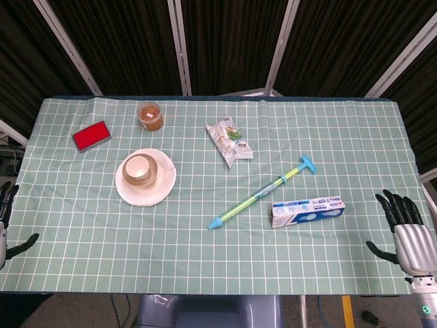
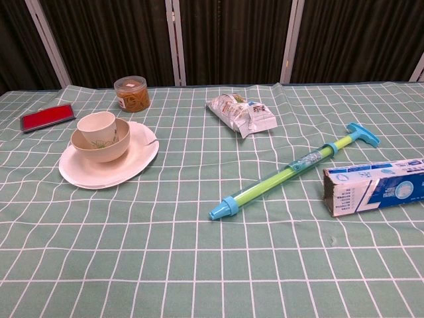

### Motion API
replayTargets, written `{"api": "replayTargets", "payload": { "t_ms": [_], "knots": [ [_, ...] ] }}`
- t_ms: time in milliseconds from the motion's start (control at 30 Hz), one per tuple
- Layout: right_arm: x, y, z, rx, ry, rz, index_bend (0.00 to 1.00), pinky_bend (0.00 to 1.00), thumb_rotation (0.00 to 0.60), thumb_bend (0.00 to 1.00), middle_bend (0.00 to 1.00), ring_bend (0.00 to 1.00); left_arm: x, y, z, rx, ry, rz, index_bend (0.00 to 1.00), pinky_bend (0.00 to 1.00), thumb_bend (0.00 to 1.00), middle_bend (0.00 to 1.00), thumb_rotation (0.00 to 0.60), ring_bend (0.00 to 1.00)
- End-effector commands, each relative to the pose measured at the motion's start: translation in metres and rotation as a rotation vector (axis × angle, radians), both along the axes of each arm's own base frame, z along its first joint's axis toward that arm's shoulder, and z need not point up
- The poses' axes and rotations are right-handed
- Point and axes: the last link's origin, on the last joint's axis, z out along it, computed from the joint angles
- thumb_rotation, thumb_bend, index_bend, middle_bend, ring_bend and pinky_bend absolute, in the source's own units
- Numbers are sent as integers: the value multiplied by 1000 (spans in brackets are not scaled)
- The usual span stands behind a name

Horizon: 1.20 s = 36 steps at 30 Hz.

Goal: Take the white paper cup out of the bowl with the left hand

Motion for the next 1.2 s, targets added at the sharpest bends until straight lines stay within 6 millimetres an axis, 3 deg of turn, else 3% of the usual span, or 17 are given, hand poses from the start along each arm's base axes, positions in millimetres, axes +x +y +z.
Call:
{"api": "replayTargets", "payload": {
  "t_ms": [33, 367, 533, 633, 867, 967, 1200],
  "knots": [
    [0, 0, 0, 0, -1, -1, 10, 0, 600, 92, 0, 0, 0, 0, 0, -1, 0, 1, 0, 0, 12, 0, 600, 0],
    [1, 0, 0, 0, -8, 0, 10, 0, 600, 92, 0, 0, -1, 2, -3, -15, -3, 1, 0, 0, 13, 0, 600, 0],
    [0, -2, 0, 2, -6, -9, 11, 0, 600, 91, 0, 0, 1, 14, -7, -39, -23, -4, 0, 0, 15, 0, 600, 0],
    [0, -3, 0, -1, -11, -11, 11, 0, 600, 92, 0, 0, 8, 29, -12, -69, -34, -25, 28, 0, 66, 0, 600, 0],
    [0, -3, 1, 1, -18, -3, 11, 0, 600, 91, 0, 0, 35, 82, -33, -86, 30, -100, 348, 0, 182, 0, 600, 0],
    [0, -3, 2, 2, -24, 0, 11, 0, 600, 92, 0, 0, 45, 109, -46, -90, 45, -105, 404, 0, 185, 0, 600, 0],
    [-1, -4, 6, -6, -43, -4, 11, 0, 600, 92, 0, 0, 59, 164, -77, -153, 82, -66, 425, 0, 210, 0, 600, 0]
  ]
}}
